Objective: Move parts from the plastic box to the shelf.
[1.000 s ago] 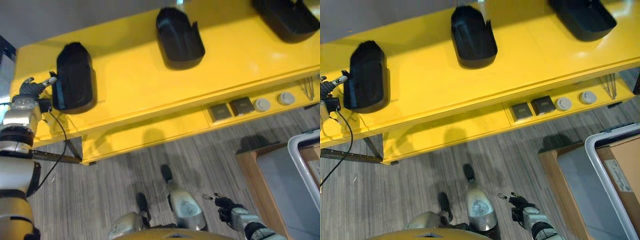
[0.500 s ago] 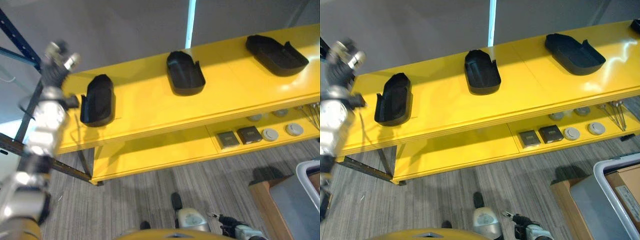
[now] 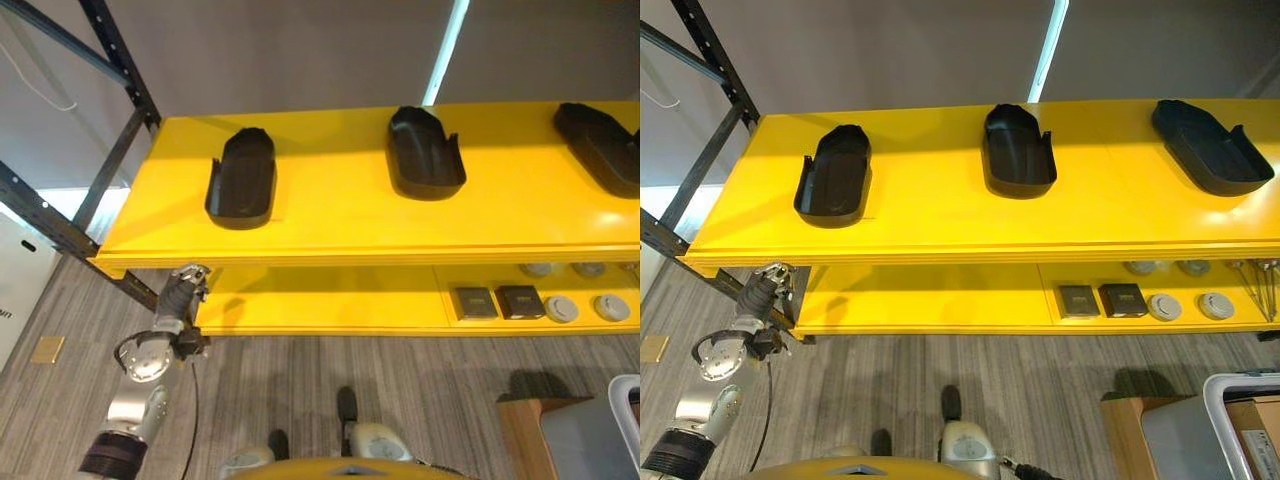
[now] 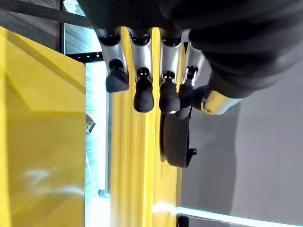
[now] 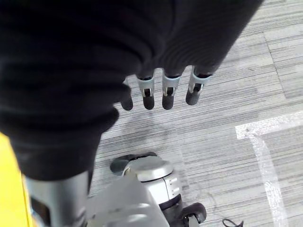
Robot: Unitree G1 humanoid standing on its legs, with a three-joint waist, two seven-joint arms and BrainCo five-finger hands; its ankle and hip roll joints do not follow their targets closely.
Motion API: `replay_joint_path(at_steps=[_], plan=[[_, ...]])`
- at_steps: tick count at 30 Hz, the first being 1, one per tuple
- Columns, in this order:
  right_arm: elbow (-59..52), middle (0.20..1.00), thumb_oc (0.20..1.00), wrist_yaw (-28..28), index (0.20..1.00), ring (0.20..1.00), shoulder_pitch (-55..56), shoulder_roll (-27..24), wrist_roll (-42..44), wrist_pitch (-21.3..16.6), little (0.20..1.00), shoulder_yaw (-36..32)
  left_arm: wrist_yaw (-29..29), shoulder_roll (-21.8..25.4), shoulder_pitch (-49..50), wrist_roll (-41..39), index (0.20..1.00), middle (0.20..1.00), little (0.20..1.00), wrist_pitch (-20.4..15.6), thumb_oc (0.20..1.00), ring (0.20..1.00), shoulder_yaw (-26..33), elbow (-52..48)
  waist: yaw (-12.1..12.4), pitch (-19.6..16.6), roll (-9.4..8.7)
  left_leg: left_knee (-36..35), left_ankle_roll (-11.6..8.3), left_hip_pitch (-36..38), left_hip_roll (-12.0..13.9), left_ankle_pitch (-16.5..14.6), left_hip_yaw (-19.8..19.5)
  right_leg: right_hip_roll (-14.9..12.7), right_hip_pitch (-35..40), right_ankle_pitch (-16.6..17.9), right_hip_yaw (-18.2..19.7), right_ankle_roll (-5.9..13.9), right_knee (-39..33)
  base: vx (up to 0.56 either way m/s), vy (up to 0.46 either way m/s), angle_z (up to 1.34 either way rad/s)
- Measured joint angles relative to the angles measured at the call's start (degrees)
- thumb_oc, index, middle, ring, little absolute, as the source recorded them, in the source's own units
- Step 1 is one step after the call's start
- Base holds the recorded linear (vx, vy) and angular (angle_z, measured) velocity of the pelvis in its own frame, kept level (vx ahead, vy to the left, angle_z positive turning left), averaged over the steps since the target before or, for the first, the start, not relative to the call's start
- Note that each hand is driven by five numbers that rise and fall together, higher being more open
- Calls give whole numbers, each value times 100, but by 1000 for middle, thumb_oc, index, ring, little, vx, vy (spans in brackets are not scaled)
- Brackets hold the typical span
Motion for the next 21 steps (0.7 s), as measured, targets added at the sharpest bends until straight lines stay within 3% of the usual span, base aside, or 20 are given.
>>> replay_joint_path(at_steps=[6,21], plan=[[-7,1000,1000,9,1000,1000,-37,-96,11,-49,1000,3,10,-1,-421,-110,200,200,200,-97,200,200,-134,-23,-139,74,175,2,-7,-66,13,1,20,20,-71,15,2,22,-1,40,-1,-1],[-15,1000,1000,138,1000,1000,-67,-273,-28,-1,1000,41,687,-10,-1198,-107,200,200,200,-125,200,200,-161,454,-582,316,219,0,3,-151,-7,-23,246,37,-260,33,204,46,0,31,2,-8]])
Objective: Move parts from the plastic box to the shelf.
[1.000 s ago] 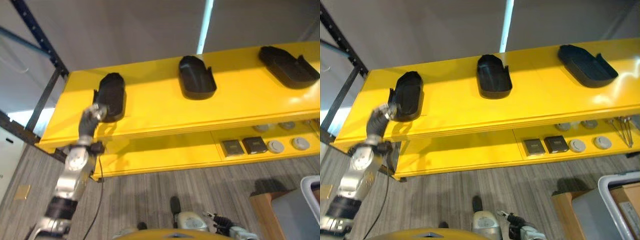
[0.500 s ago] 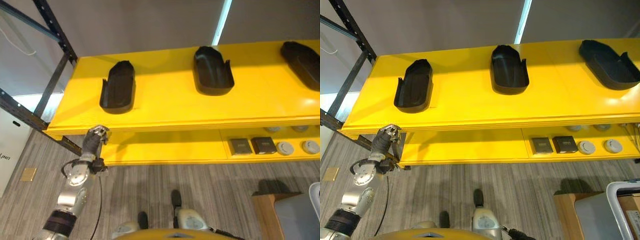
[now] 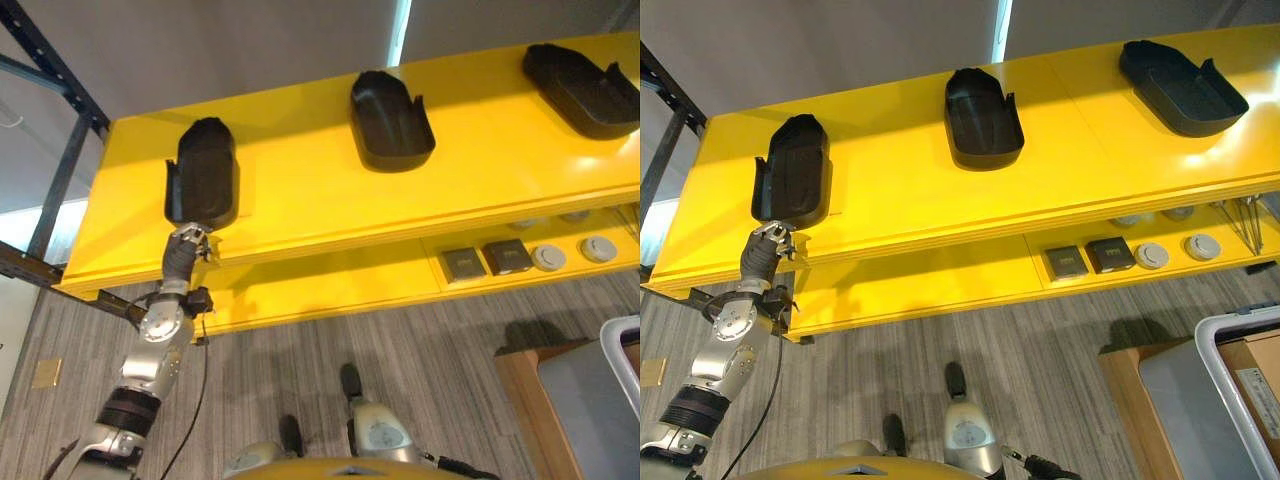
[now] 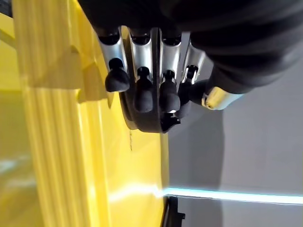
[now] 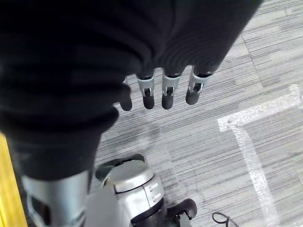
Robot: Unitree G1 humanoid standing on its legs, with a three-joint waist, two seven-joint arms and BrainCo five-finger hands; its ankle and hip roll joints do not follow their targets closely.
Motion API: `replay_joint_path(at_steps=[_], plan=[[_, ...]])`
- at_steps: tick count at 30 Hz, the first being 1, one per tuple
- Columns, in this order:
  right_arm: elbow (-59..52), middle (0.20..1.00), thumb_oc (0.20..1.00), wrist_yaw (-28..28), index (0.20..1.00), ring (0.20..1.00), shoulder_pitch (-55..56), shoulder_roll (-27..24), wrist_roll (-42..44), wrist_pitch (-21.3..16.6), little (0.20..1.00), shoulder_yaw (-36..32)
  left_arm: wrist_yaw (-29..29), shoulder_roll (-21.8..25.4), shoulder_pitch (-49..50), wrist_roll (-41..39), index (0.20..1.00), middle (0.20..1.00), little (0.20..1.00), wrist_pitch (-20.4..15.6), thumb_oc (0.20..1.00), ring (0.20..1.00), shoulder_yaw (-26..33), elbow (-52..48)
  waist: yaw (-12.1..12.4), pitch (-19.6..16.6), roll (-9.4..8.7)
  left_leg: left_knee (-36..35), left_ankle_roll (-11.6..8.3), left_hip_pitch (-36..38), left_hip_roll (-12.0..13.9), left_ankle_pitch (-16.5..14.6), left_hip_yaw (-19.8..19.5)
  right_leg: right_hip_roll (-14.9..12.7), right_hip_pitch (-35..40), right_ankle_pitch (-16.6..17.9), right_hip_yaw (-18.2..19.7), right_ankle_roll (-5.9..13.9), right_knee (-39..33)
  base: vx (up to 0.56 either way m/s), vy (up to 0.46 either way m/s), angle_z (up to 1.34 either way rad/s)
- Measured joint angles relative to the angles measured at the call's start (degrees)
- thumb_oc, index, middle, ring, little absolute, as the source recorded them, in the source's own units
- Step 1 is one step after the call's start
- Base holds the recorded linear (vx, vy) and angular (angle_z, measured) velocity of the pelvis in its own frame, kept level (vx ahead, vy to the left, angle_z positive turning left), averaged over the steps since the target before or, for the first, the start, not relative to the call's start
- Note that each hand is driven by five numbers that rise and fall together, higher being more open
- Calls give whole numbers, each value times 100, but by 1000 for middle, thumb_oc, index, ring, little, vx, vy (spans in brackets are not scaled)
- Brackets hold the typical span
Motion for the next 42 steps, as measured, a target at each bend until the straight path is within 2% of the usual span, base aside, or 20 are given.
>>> replay_joint_path(at_steps=[7,9,13,16,17,19,20,21,23,25,27,28,29,30,32,38,42], plan=[[-25,1000,1000,112,1000,1000,-179,-161,-3,1,1000,30,415,-47,-265,6,200,200,200,-308,200,200,-71,223,-26,312,50,1,-12,-147,-24,21,97,6,-184,80,109,44,0,-12,-7,-6],[-26,1000,1000,115,1000,1000,-330,-174,-2,4,1000,67,504,-38,-382,4,200,200,200,-500,200,200,-90,234,-11,426,42,1,-10,-264,-51,69,97,-14,-305,84,131,43,1,-16,-4,2],[-29,1000,1000,119,1000,1000,-475,-173,8,3,1000,71,634,-27,-570,2,200,200,200,-594,200,200,-73,291,-12,528,-8,1,-51,-415,-60,112,103,-21,-476,83,167,50,0,-6,-3,2],[-30,1000,1000,122,1000,1000,-500,-172,17,6,1000,69,644,-8,-706,1,200,200,200,-654,200,200,-41,452,-18,606,-40,0,-50,-433,-50,118,122,-20,-499,72,158,65,-1,0,0,0],[-27,1000,1000,122,1000,1000,-529,-169,14,7,1000,70,643,-3,-740,-34,200,200,200,-675,200,200,9,499,-39,639,-29,-2,-48,-454,10,118,138,6,-507,10,109,149,11,0,0,0],[-13,1000,1000,123,1000,1000,-605,-145,11,11,1000,69,615,8,-813,-133,200,200,200,-763,200,200,79,509,-9,723,20,-3,-31,-500,145,171,221,99,-596,-44,83,117,260,2,-7,2],[-11,1000,1000,125,1000,1000,-623,-128,11,20,1000,70,600,19,-859,-186,200,200,200,-833,200,200,105,500,-4,743,-12,3,-57,-503,151,183,228,113,-719,-161,83,82,516,9,-14,27],[-16,1000,1000,122,1000,1000,-635,-119,12,8,1000,69,500,33,-928,-402,200,200,200,-983,200,200,156,467,-31,812,-112,2,-89,-524,122,191,214,112,-705,-149,103,47,474,11,-10,35],[-27,1000,1000,121,1000,1000,-691,-164,13,4,1000,67,364,37,-945,-643,200,200,200,-1087,200,200,215,321,-8,827,-136,1,-67,-625,174,194,217,155,-647,-140,134,66,189,20,-12,17],[-20,1000,1000,123,1000,1000,-856,-162,14,5,1000,61,167,30,-914,-708,200,200,200,-1067,200,200,294,-482,-7,995,-285,1,-84,-573,206,229,224,180,-507,-134,126,74,4,31,-20,-7],[-8,1000,1000,122,1000,1000,-893,-171,15,3,1000,57,-16,25,-984,-657,200,200,200,-1074,200,200,186,-1001,0,1038,-303,-1,-87,-566,251,229,216,198,-495,-166,88,119,54,19,-18,-13],[6,1000,1000,124,1000,1000,-948,-172,14,9,1000,18,-33,22,-993,-649,200,200,200,-1050,200,200,169,-1279,20,1076,-231,-1,-164,-561,348,310,250,268,-539,-183,8,23,189,7,-12,-17],[3,1000,1000,126,1000,1000,-945,-136,16,31,1000,-10,-26,21,-993,-579,200,200,200,-1041,200,200,143,-1549,31,1102,-208,1,-210,-523,371,313,253,272,-617,-264,-69,-166,571,4,-7,4],[0,1000,1000,130,1000,1000,-800,-110,17,48,1000,-5,-27,22,-1019,-439,200,200,200,-1019,200,200,120,-1693,14,1080,-244,3,-226,-468,300,305,211,215,-484,-225,-47,-152,540,-2,-1,9],[-35,1000,1000,125,1000,1000,-784,-178,18,61,1000,9,34,83,-1013,-341,200,200,200,-873,200,200,157,-1759,11,1071,-121,1,-216,-406,313,298,201,222,-173,-10,-28,-175,39,-4,11,2],[-57,1000,1000,126,1000,1000,-830,-176,53,6,1000,8,192,91,-830,-334,200,200,200,-560,200,200,150,-1570,-18,1072,-51,11,-248,-286,239,302,220,171,-68,26,8,-133,27,-3,27,-2],[-67,1000,1000,123,1000,1000,-826,-171,56,10,1000,10,290,91,-678,-332,200,200,200,-528,200,200,150,-1557,27,1061,2,36,-223,-293,167,294,219,94,-67,45,-6,-118,25,-20,19,5]])
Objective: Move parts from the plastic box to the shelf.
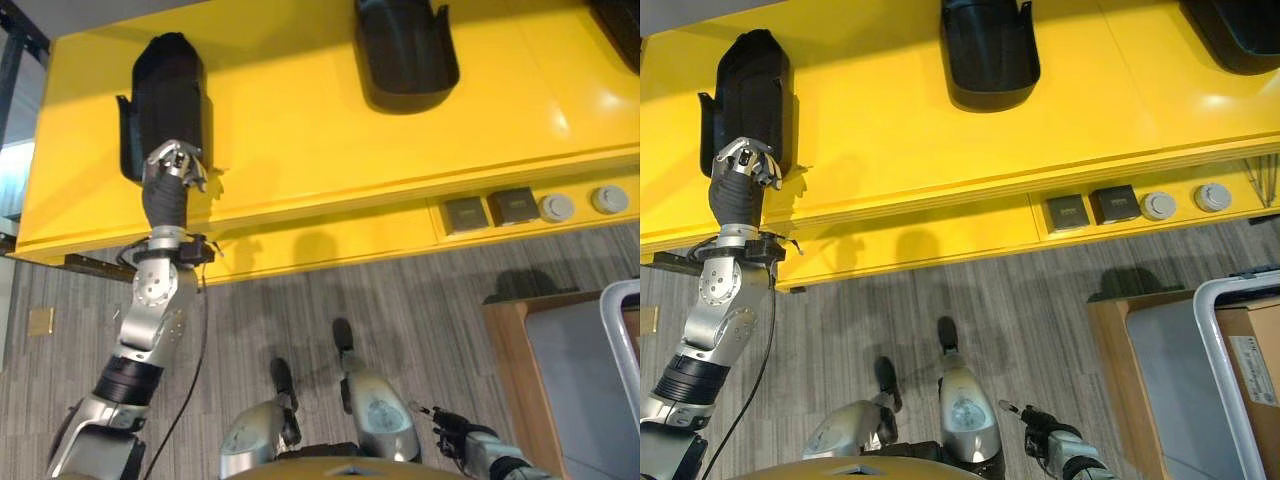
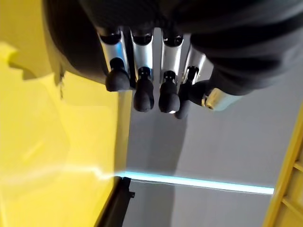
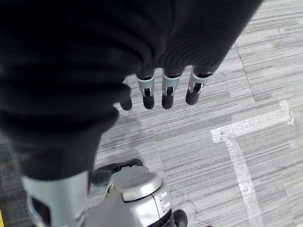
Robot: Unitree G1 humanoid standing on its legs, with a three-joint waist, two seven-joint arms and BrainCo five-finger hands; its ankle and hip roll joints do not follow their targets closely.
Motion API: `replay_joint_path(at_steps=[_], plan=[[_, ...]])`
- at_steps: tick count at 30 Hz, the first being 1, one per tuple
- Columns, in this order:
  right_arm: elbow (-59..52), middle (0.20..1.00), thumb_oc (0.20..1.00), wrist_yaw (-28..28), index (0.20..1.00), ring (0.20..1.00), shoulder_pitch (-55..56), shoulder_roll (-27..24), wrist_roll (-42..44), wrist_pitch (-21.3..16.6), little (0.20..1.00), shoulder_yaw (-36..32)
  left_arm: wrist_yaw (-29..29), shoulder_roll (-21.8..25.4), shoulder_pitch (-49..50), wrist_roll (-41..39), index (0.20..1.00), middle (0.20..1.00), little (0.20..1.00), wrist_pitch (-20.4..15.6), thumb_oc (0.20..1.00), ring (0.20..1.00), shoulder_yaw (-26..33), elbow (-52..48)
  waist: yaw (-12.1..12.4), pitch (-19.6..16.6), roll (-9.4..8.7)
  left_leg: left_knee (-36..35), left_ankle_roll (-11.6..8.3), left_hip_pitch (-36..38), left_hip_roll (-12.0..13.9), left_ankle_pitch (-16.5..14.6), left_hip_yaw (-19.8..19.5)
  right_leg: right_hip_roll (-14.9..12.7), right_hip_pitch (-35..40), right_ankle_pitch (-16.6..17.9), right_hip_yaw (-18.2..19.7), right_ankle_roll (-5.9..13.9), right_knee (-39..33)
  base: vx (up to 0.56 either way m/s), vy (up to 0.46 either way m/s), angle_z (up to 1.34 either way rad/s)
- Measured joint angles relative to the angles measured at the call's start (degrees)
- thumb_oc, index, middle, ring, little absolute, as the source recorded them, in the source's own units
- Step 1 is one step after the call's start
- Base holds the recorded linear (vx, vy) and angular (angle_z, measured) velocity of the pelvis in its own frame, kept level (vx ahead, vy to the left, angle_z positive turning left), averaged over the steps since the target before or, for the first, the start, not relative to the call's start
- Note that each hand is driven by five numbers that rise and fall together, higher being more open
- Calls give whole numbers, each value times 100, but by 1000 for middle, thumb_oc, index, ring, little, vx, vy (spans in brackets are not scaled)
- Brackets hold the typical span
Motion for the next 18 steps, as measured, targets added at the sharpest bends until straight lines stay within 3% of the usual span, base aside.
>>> replay_joint_path(at_steps=[6,18], plan=[[-1,1000,1000,-3,1000,1000,0,-3,54,-1,1000,-7,212,30,106,5,200,200,200,128,200,200,8,167,105,-38,77,-6,36,-14,-54,6,-6,-75,-1,-8,-28,73,-31,-27,17,3],[-146,1000,1000,-5,1000,1000,11,-56,52,112,1000,-22,317,29,431,3,200,200,200,208,200,200,5,273,51,-135,237,-34,59,-44,-64,17,-8,-90,-35,-10,-31,62,-33,0,0,0]])
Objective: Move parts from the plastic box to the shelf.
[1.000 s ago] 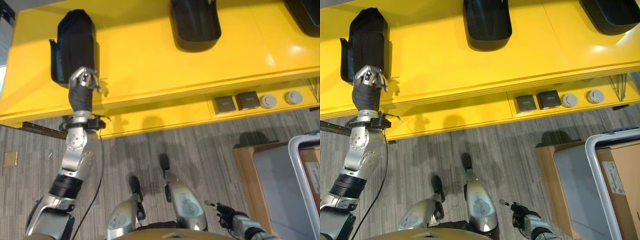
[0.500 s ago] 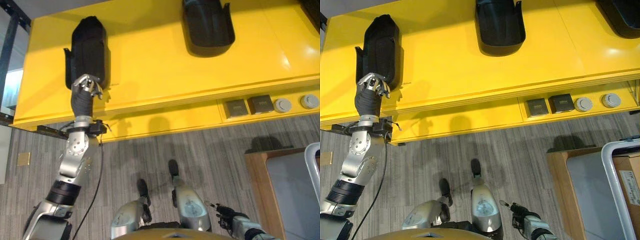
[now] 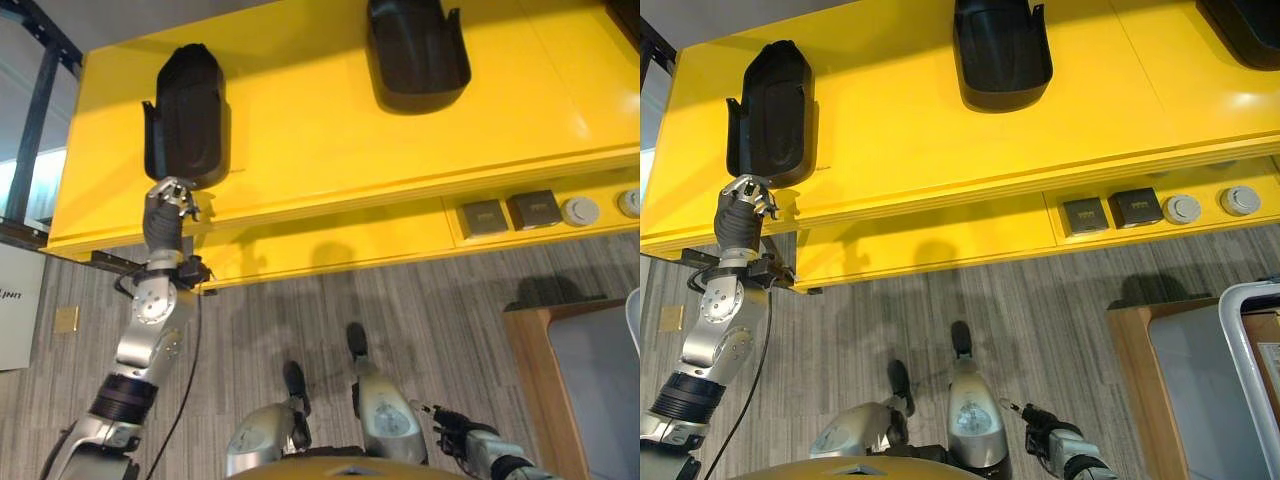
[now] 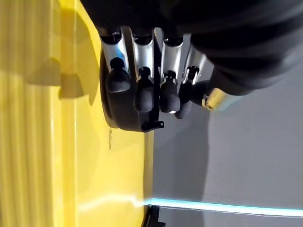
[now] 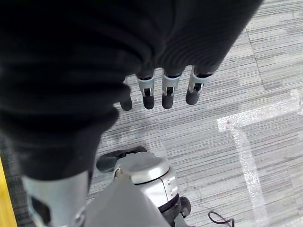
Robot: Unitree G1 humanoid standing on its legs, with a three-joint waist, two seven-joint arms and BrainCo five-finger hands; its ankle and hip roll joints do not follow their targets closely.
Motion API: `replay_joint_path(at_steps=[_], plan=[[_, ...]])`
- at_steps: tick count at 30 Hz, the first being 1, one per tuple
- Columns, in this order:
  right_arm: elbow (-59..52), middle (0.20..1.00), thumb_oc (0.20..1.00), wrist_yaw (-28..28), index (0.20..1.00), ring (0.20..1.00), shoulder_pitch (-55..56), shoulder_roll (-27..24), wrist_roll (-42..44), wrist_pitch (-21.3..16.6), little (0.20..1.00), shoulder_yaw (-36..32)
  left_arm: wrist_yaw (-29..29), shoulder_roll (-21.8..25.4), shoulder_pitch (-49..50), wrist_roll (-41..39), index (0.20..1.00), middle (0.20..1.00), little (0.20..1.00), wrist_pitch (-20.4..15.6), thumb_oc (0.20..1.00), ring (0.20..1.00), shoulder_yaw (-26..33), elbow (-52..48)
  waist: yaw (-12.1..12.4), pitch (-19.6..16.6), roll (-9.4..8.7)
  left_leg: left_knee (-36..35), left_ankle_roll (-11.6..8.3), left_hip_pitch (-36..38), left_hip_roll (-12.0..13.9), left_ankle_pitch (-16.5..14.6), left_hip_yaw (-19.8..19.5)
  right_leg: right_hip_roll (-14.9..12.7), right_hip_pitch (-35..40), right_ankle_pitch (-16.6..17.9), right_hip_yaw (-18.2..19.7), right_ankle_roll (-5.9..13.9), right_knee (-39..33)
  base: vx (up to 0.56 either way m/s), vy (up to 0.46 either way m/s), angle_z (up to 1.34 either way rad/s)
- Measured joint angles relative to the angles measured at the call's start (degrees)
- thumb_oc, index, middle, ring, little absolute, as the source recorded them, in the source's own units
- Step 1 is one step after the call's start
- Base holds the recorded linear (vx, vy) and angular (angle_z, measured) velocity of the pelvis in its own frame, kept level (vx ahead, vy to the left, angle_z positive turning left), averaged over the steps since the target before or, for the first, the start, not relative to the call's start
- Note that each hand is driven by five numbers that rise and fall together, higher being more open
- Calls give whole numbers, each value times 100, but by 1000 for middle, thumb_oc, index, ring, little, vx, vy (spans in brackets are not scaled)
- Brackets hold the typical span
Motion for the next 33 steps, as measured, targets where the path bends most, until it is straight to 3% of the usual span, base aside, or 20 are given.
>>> replay_joint_path(at_steps=[14,24,33], plan=[[-9,1000,1000,85,1000,1000,-11,-176,-36,10,1000,20,-1,43,-858,-4,200,200,200,-92,200,200,183,1468,-204,60,-16,0,-4,-177,6,3,159,40,-238,61,148,33,0,-5,-10,-5],[-37,1000,1000,105,1000,1000,-28,-170,-36,10,1000,35,-11,241,-1503,-17,200,200,200,-328,200,200,328,1816,-249,355,-150,0,-9,-314,15,10,190,63,-396,88,201,60,0,-9,-11,-2],[-57,1000,1000,105,1000,1000,-41,-167,-33,9,1000,88,-30,244,-1648,-128,200,200,200,-368,200,200,431,1958,-240,364,-160,-1,-8,-309,8,1,191,62,-386,84,222,58,37,-16,2,0]])
